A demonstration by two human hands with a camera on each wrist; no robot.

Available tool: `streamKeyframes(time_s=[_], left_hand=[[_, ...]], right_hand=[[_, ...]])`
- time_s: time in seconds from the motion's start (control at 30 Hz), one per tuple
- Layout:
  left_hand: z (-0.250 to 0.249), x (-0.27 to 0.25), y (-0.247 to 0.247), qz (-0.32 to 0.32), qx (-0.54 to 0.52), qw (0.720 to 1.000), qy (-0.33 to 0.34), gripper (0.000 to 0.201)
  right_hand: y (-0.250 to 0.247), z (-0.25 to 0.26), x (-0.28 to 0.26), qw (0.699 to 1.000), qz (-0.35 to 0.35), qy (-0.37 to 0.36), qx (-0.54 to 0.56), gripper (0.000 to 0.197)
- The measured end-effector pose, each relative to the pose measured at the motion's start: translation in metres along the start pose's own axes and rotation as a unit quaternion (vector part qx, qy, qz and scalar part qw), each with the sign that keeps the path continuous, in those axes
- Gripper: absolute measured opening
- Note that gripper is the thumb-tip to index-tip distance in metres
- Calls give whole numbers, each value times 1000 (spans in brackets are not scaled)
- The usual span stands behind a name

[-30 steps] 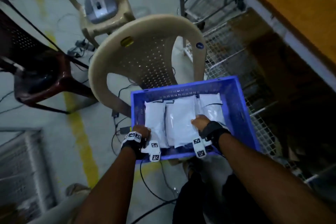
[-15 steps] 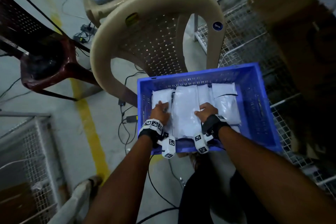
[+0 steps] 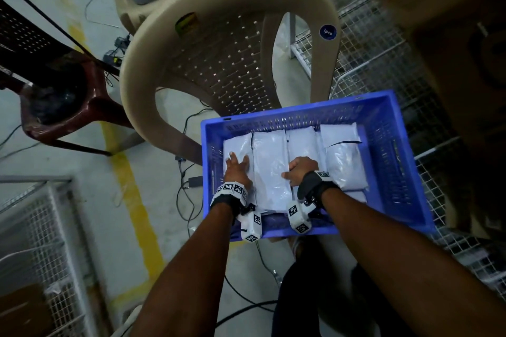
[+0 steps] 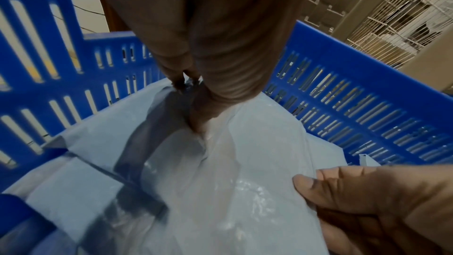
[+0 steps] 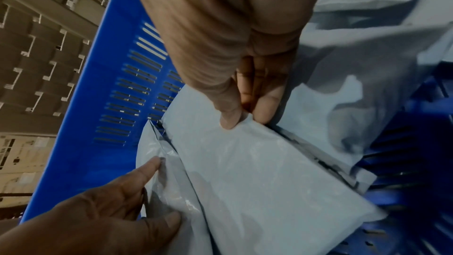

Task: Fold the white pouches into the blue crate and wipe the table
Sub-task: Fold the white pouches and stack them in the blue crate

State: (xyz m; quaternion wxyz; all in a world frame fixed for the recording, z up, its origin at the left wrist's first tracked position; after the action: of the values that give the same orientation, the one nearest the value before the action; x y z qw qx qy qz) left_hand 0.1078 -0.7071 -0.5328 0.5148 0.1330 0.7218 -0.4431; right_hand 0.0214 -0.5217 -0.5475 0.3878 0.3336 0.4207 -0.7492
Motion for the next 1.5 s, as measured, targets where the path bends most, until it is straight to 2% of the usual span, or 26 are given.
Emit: streamKeyframes(time_s=[0.1,0.2,0.23,0.3,0.4,0.63,0.77,0.9,1.0,1.07,1.23,1.4,1.5], left_hand=[[-4,-8,-7,-13,-9,1000,16,87],[-9,-33,-38,-121,-109,986,36,55],[-11,-45,-51,-162,-165,972,42,46],[-23,-68,-70,-201,-269,939,77,30],[-58,-110,-97,-198,-374,894,151,6],[-181,-218,-150,-202,-400,836,317,10],[-278,-280,-166,-166,-378,814,409,10],[-376,-333,-166,-115,-348,790,491,6],[-443,-372,-154,-92,-299,773,551,19],[-481,-398,-141,-73,-263,764,584,16],[-557,-429,-101,-19,-221,772,595,17],[-607,-437,-80,0,-206,785,584,29],[-629,-440,-75,9,-209,789,578,29]], right_hand=[[-10,-2,-10,1000,2,6,-15,29],[-38,1,-32,999,-32,3,32,37],[-48,2,-40,996,-43,-1,72,32],[-72,4,-61,980,-79,-21,181,22],[-119,9,-115,942,-131,-68,301,21],[-233,-18,-268,867,-253,-152,401,15],[-291,-54,-356,822,-327,-182,428,14],[-340,-110,-437,779,-423,-174,429,23],[-361,-157,-490,750,-483,-157,424,24],[-371,-191,-518,723,-523,-147,426,23],[-389,-277,-561,667,-601,-87,431,24],[-408,-327,-581,674,-630,-24,385,34],[-436,-348,-600,654,-694,-2,300,44]])
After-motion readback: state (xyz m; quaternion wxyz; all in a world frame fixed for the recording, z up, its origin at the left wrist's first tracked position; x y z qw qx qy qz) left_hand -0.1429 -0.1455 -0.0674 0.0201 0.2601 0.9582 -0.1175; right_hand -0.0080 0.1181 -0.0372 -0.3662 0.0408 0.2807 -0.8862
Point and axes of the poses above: each hand's wrist, its own x-axis towards the middle knuckle, its own y-axis out of the palm, z = x × y, the point moved 8 cm from there along x, towards the middle knuckle, and after that the axes turned 6 degrees about z, right-handed, at the moved point
